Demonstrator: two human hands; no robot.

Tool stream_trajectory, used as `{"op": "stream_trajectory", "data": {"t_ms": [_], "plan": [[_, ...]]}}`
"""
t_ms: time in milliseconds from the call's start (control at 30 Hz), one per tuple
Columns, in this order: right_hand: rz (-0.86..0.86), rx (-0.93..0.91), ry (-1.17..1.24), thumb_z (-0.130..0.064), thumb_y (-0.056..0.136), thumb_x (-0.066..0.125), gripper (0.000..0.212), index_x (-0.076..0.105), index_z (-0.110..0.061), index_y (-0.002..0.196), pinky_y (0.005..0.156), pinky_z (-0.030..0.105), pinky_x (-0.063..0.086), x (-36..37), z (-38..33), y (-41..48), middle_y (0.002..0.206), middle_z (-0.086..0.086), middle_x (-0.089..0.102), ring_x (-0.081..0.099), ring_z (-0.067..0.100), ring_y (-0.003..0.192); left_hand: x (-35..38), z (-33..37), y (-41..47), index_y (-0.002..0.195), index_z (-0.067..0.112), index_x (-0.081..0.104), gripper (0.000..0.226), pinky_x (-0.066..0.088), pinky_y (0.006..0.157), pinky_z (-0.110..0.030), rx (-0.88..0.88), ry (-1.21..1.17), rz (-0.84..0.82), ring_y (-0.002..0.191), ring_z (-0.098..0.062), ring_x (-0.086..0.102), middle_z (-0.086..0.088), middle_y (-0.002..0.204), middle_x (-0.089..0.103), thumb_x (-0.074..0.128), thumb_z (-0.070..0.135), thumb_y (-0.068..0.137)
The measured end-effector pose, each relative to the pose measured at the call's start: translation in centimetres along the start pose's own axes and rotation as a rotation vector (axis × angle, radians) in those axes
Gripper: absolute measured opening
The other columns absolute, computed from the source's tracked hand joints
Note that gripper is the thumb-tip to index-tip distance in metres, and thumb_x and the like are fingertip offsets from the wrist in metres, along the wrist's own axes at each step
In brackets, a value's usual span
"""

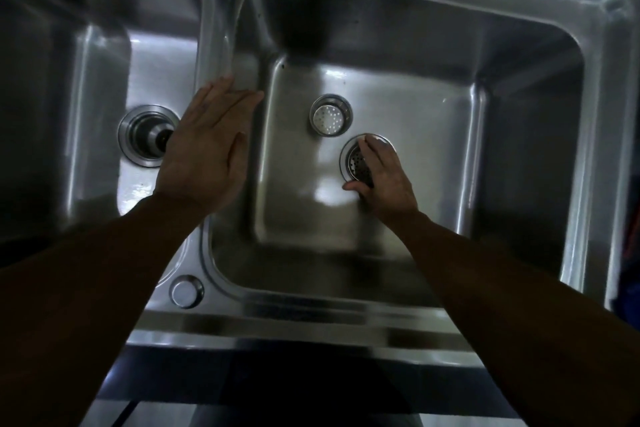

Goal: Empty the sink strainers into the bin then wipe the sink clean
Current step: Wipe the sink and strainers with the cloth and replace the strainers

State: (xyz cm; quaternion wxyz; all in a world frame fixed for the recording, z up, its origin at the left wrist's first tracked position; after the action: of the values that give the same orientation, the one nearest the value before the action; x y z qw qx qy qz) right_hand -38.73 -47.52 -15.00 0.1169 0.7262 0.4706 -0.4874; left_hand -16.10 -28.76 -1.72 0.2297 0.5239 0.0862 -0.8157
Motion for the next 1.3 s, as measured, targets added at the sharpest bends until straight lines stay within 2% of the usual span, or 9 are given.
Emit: {"op": "stream_trajectory", "data": {"t_ms": [300, 533, 633, 700, 800, 867, 967, 1100, 1300], "plan": [[0.028, 0.008, 0.095, -0.04, 0.088, 0.073, 0.08, 0.037, -0.01, 0.154, 0.117, 0.029, 0.024, 1.1, 0.9, -0.3, 0.164, 0.006, 0.027, 0.016, 0.024, 0.155, 0.1, -0.1, 0.0, 0.142, 0.0, 0.053, 0.045, 0.022, 0.126, -0.047, 0.013, 0.001, 0.012, 0.146, -0.035, 0.039, -0.019, 0.144, 0.055, 0.044, 0.007, 0.099], [0.006, 0.009, 0.115, -0.036, 0.089, 0.073, 0.082, 0.033, -0.005, 0.154, 0.124, 0.042, 0.026, 0.8, 0.4, -0.3, 0.165, 0.009, 0.025, 0.015, 0.025, 0.155, 0.0, 0.1, 0.0, 0.143, 0.0, 0.052, 0.048, 0.018, 0.128, -0.042, 0.001, -0.003, -0.005, 0.146, -0.034, 0.038, -0.019, 0.146, 0.054, 0.044, 0.006, 0.096], [0.068, 0.007, 0.137, -0.042, 0.091, 0.07, 0.085, 0.026, -0.014, 0.158, 0.126, 0.031, 0.018, 0.0, -1.1, 0.1, 0.166, 0.002, 0.022, 0.011, 0.013, 0.155, -0.2, 0.2, 0.1, 0.144, 0.0, 0.051, 0.05, 0.022, 0.126, -0.047, 0.001, -0.007, -0.009, 0.146, -0.035, 0.039, -0.019, 0.149, 0.051, 0.044, 0.006, 0.095], [0.121, -0.034, 0.139, -0.046, 0.093, 0.068, 0.085, 0.022, -0.016, 0.159, 0.126, 0.03, 0.017, -0.9, -2.8, 1.4, 0.167, 0.0, 0.019, 0.007, 0.009, 0.155, -0.3, 0.3, 0.1, 0.147, -0.001, 0.046, 0.052, 0.022, 0.126, -0.047, 0.009, 0.014, -0.016, 0.147, -0.034, 0.037, -0.019, 0.154, 0.045, 0.043, 0.006, 0.096], [0.166, -0.109, 0.1, -0.043, 0.094, 0.069, 0.086, 0.024, -0.01, 0.158, 0.126, 0.039, 0.021, -2.1, -5.1, 4.1, 0.167, 0.005, 0.019, 0.008, 0.018, 0.156, -0.3, 0.4, 0.1, 0.152, 0.001, 0.039, 0.054, 0.022, 0.126, -0.049, 0.001, 0.033, -0.048, 0.152, -0.031, 0.03, -0.016, 0.16, 0.035, 0.041, 0.01, 0.098], [0.127, -0.138, 0.064, -0.039, 0.092, 0.07, 0.089, 0.02, -0.008, 0.159, 0.127, 0.039, 0.017, -2.3, -6.0, 5.7, 0.168, 0.007, 0.015, 0.006, 0.021, 0.157, -0.2, 0.4, 0.1, 0.154, 0.003, 0.036, 0.056, 0.022, 0.126, -0.05, -0.016, 0.043, -0.07, 0.154, -0.029, 0.026, -0.014, 0.163, 0.031, 0.041, 0.011, 0.099], [0.072, -0.083, 0.068, -0.036, 0.084, 0.077, 0.096, 0.022, -0.014, 0.159, 0.125, 0.031, 0.019, -2.3, -6.2, 7.2, 0.166, 0.004, 0.023, 0.017, 0.018, 0.154, -0.3, 0.3, 0.1, 0.154, 0.003, 0.035, 0.056, 0.02, 0.127, -0.048, -0.025, 0.058, -0.073, 0.154, -0.028, 0.024, -0.013, 0.164, 0.029, 0.04, 0.012, 0.1], [0.037, -0.058, 0.104, -0.039, 0.075, 0.083, 0.095, 0.033, -0.02, 0.154, 0.111, 0.02, 0.029, -3.0, -6.6, 6.8, 0.151, 0.0, 0.042, 0.034, 0.016, 0.141, -0.6, 0.6, 0.1, 0.153, 0.002, 0.038, 0.054, 0.021, 0.127, -0.047, -0.014, 0.033, -0.041, 0.153, -0.029, 0.028, -0.014, 0.162, 0.031, 0.04, 0.013, 0.1], [0.112, -0.037, 0.073, -0.052, 0.069, 0.086, 0.101, 0.04, -0.012, 0.15, 0.11, 0.033, 0.041, -5.4, -9.6, 2.7, 0.144, 0.004, 0.047, 0.039, 0.02, 0.134, -0.6, 0.5, -0.3, 0.153, 0.001, 0.036, 0.053, 0.01, 0.128, -0.032, -0.013, -0.002, -0.002, 0.153, -0.027, 0.026, -0.015, 0.162, 0.031, 0.035, 0.018, 0.103]]}}
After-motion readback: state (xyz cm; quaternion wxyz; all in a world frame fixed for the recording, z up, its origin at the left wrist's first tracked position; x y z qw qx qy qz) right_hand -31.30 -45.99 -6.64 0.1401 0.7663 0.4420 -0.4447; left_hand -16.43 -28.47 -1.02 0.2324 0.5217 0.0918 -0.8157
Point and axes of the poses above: each hand's wrist, its own y-axis towards the middle knuckle, its own x-axis out of the palm, z = x × y, the point moved 2 cm from there along y, towards the middle knuckle
